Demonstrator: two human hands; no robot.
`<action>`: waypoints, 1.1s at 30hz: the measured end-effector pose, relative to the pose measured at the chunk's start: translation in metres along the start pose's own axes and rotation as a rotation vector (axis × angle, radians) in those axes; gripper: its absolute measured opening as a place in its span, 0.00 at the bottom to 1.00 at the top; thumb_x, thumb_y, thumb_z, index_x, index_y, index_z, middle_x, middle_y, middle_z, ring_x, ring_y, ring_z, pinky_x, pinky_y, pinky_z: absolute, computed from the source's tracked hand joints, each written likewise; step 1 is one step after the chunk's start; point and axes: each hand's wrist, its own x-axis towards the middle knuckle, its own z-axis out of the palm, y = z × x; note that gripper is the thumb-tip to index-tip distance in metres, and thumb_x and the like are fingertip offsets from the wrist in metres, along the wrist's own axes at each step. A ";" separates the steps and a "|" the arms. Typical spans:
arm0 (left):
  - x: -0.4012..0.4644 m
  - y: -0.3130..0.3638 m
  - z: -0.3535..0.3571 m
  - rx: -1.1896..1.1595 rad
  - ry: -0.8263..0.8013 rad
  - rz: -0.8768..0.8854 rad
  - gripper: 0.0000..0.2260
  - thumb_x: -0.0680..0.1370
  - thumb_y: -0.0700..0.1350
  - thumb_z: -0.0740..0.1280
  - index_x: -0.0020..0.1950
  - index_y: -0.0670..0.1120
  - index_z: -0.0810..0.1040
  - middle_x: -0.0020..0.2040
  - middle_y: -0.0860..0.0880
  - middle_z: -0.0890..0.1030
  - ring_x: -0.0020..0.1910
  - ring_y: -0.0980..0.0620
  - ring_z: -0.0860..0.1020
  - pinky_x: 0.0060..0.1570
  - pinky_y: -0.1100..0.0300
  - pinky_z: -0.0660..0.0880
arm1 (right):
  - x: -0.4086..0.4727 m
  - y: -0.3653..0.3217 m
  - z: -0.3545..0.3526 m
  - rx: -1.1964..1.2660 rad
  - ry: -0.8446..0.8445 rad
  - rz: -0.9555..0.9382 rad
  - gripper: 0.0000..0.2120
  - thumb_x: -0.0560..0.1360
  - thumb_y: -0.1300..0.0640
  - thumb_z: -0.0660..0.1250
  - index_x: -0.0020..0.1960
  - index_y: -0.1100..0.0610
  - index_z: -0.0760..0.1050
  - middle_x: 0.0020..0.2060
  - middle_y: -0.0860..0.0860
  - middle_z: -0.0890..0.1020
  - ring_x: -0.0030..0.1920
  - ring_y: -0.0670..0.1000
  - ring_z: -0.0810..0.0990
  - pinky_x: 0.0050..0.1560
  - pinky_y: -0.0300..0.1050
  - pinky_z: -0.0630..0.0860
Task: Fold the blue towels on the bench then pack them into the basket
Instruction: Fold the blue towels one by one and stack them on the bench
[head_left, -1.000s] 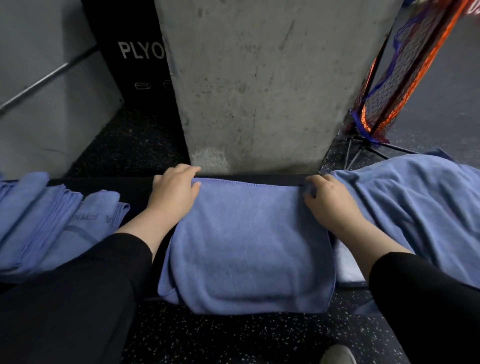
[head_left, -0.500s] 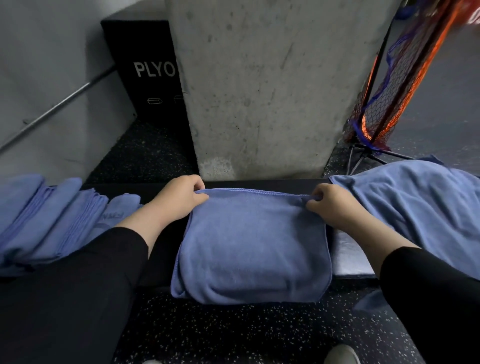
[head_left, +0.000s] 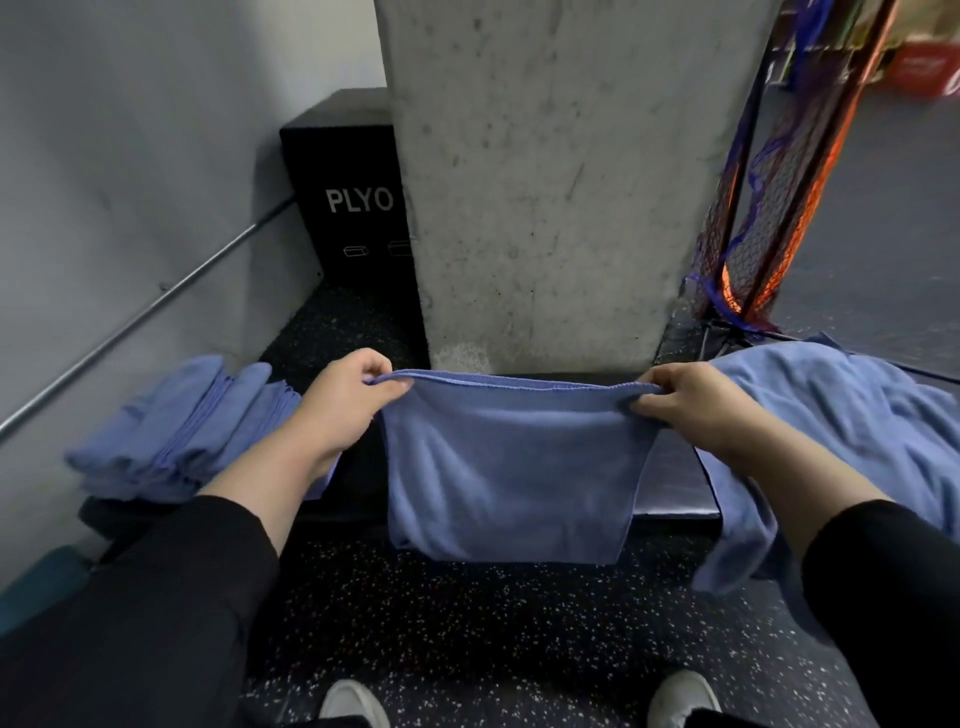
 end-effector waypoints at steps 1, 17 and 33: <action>-0.005 0.002 -0.003 -0.024 0.002 -0.005 0.09 0.76 0.47 0.74 0.40 0.50 0.76 0.31 0.54 0.75 0.35 0.53 0.71 0.41 0.51 0.70 | -0.006 -0.003 -0.002 -0.012 -0.010 -0.009 0.02 0.74 0.59 0.72 0.42 0.54 0.82 0.33 0.48 0.81 0.35 0.45 0.75 0.33 0.36 0.69; -0.034 0.030 -0.018 -0.460 0.144 -0.099 0.05 0.84 0.40 0.64 0.51 0.47 0.78 0.44 0.47 0.82 0.46 0.47 0.81 0.50 0.49 0.77 | -0.038 -0.032 -0.007 0.736 0.154 -0.074 0.12 0.78 0.62 0.70 0.39 0.53 0.72 0.28 0.50 0.72 0.31 0.49 0.69 0.33 0.44 0.66; 0.000 -0.029 0.020 -0.247 0.113 -0.156 0.08 0.83 0.40 0.64 0.50 0.48 0.82 0.45 0.48 0.85 0.45 0.52 0.80 0.45 0.54 0.76 | 0.003 -0.008 0.027 0.448 0.263 0.028 0.07 0.78 0.66 0.61 0.49 0.58 0.77 0.32 0.49 0.77 0.29 0.41 0.71 0.34 0.43 0.67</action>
